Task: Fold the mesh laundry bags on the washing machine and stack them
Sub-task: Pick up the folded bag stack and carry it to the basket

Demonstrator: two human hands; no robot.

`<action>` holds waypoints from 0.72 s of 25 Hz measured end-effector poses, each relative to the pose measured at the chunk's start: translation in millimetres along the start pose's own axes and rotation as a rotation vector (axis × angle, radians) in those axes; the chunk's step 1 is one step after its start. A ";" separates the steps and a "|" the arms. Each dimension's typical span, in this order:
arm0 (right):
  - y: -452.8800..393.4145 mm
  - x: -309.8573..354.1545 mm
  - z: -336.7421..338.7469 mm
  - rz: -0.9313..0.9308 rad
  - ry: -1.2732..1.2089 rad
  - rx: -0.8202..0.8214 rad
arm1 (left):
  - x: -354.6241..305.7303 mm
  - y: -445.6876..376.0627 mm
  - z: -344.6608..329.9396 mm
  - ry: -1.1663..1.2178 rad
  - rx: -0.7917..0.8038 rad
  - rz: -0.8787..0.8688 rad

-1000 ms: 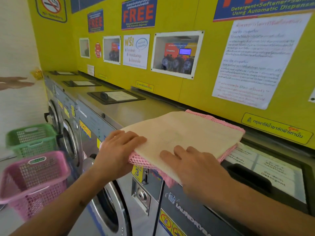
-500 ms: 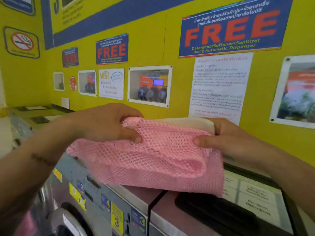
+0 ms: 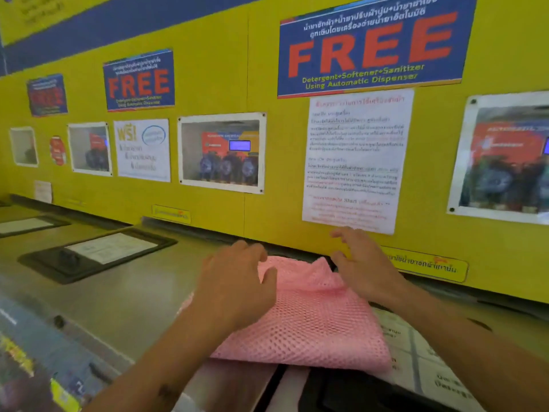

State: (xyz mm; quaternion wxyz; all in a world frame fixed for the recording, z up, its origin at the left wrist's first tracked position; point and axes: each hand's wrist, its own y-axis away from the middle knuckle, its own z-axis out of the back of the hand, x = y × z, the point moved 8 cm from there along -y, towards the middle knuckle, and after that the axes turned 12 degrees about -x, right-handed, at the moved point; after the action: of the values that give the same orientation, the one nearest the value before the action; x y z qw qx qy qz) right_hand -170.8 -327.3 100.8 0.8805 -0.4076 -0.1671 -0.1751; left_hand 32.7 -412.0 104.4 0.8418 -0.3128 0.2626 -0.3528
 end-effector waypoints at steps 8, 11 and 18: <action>-15.8 -26.7 -56.4 -0.057 0.491 0.325 | 31.5 45.4 -91.0 -0.074 0.591 0.068; -26.3 -38.1 -48.6 -0.235 0.493 0.310 | 41.9 43.9 -84.7 -0.035 0.639 -0.059; 13.1 25.2 -67.9 -0.159 0.028 0.511 | 79.0 23.0 -42.6 0.595 0.509 0.036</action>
State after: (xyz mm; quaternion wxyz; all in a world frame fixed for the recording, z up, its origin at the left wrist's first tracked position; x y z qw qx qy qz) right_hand -132.4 -376.4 61.7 0.9405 -0.1553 -0.2252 -0.2016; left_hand 62.8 -473.7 42.1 0.7856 0.0267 0.4049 -0.4671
